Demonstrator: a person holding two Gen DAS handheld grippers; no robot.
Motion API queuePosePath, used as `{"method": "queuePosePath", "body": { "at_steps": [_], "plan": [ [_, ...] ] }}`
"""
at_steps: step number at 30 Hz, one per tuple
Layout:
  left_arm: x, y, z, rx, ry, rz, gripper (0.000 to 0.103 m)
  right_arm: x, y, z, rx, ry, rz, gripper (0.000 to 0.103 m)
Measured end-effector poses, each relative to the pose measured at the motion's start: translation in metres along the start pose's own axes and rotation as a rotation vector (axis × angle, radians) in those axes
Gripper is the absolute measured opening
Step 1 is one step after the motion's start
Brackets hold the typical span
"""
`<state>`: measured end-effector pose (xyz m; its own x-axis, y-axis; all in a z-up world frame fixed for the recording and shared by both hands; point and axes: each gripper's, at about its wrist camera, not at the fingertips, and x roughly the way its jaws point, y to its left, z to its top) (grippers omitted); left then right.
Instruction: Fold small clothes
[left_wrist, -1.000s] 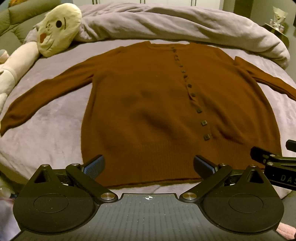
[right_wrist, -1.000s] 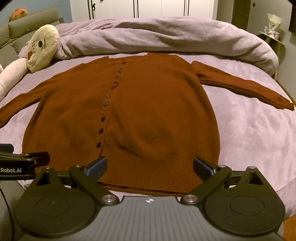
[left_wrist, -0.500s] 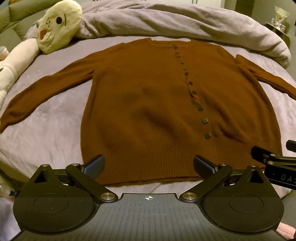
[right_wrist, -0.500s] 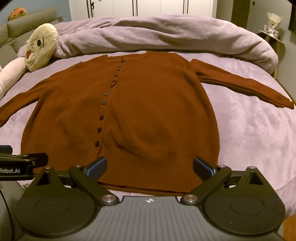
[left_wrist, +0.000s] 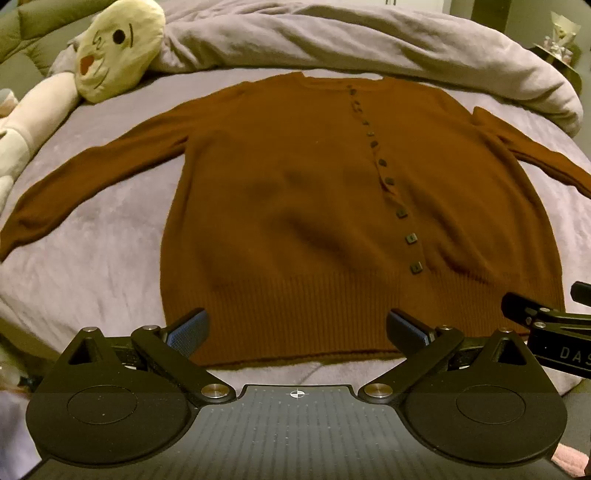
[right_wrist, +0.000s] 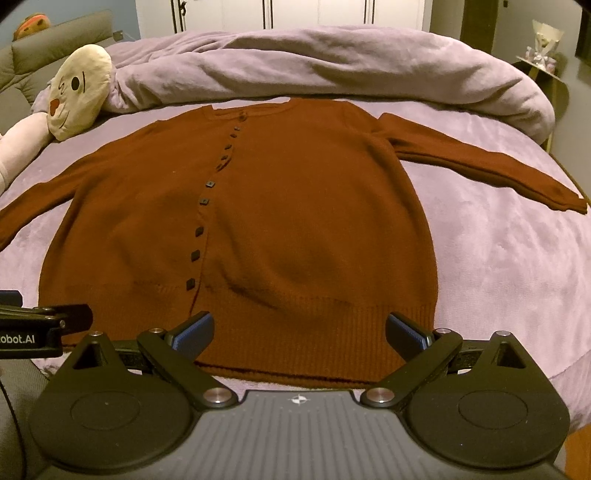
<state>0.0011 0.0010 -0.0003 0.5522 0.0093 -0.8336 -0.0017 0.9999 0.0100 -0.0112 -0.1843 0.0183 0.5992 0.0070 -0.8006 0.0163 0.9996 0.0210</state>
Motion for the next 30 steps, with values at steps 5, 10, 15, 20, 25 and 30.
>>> {"method": "queuePosePath", "body": {
  "at_steps": [5, 10, 15, 20, 25, 30],
  "plan": [
    [0.0002, 0.0007, -0.0003, -0.001, -0.001, -0.002, 0.103, 0.0006, -0.0014, -0.0001, 0.003, -0.001, 0.000, 0.099],
    [0.0005, 0.0004, -0.0003, -0.003, 0.001, -0.004, 0.103, 0.0008, -0.0014, -0.0004, 0.002, -0.001, 0.001, 0.099],
    [0.0006, 0.0005, -0.0003, -0.004, 0.001, -0.004, 0.103, 0.0009, -0.0013, -0.0005, 0.003, -0.001, 0.000, 0.099],
    [0.0015, -0.0001, -0.0001, -0.005, 0.003, -0.004, 0.103, 0.0010, -0.0012, -0.0004, 0.002, -0.001, 0.000, 0.099],
    [0.0031, 0.0005, 0.0000, -0.008, 0.008, -0.007, 0.103, 0.0022, -0.0009, -0.0010, 0.003, 0.002, -0.001, 0.099],
    [0.0046, 0.0016, 0.0003, -0.010, 0.015, -0.009, 0.103, 0.0032, 0.0002, -0.0012, -0.003, -0.003, -0.005, 0.099]
  ]
}}
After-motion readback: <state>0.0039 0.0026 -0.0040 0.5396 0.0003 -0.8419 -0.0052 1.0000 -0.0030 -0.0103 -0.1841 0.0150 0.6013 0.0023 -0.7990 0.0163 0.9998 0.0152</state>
